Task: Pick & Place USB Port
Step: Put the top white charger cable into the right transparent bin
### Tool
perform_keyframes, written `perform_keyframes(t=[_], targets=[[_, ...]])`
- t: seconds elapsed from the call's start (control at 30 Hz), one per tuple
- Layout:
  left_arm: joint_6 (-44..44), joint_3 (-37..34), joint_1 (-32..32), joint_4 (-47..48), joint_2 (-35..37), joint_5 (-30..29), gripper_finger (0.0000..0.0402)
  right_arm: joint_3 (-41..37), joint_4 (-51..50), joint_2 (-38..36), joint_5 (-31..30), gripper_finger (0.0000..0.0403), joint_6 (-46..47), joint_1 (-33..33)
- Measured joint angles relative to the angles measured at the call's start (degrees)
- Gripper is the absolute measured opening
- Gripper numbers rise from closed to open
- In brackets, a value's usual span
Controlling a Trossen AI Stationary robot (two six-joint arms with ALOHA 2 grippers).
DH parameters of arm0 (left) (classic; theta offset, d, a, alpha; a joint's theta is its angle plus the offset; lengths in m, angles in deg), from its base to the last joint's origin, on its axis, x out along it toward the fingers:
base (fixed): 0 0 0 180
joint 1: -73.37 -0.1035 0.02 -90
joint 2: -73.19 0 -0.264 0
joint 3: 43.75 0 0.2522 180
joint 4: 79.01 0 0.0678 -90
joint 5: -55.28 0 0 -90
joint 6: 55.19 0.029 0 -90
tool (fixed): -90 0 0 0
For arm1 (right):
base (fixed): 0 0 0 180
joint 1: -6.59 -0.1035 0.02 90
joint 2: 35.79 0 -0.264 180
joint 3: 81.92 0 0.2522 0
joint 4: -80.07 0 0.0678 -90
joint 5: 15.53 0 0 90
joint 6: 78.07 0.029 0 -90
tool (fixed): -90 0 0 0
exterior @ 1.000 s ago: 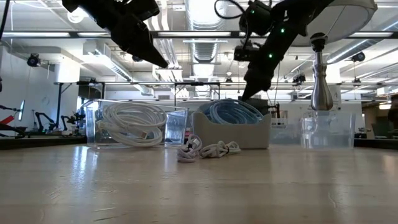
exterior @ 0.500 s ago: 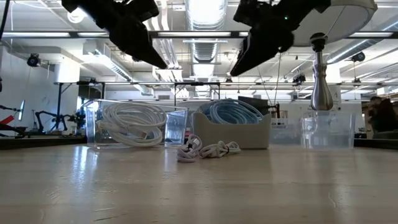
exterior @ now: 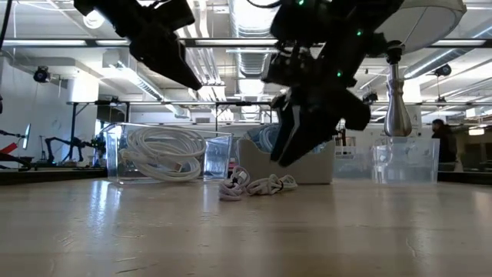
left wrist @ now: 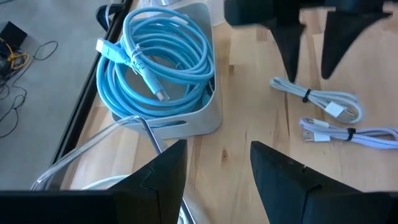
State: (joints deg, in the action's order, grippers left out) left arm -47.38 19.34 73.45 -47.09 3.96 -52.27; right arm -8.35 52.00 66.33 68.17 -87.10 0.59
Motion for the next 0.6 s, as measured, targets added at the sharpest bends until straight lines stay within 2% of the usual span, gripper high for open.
perform_keyframes(t=[0.23, 0.4, 0.5, 0.6], targets=[[-0.3, 0.0, 0.0, 1.5, 0.0, 0.0, 0.0181, 5.4, -1.2, 8.7, 2.7, 0.0178, -3.1, 0.0], [-0.4, 0.0, 0.0, 1.7, 0.0, 0.0, 0.0181, 10.3, -7.2, 12.8, 3.4, 0.0176, -3.2, 0.0], [-0.5, 0.0, 0.0, 1.9, 0.0, -0.1, 0.0181, 12.8, -11.1, 14.4, 3.4, 0.0162, -1.7, 0.0], [-0.5, -0.2, 0.0, 1.9, 0.0, -0.1, 0.0181, 14.8, -14.9, 14.9, 3.6, 0.013, 0.0, 0.0]])
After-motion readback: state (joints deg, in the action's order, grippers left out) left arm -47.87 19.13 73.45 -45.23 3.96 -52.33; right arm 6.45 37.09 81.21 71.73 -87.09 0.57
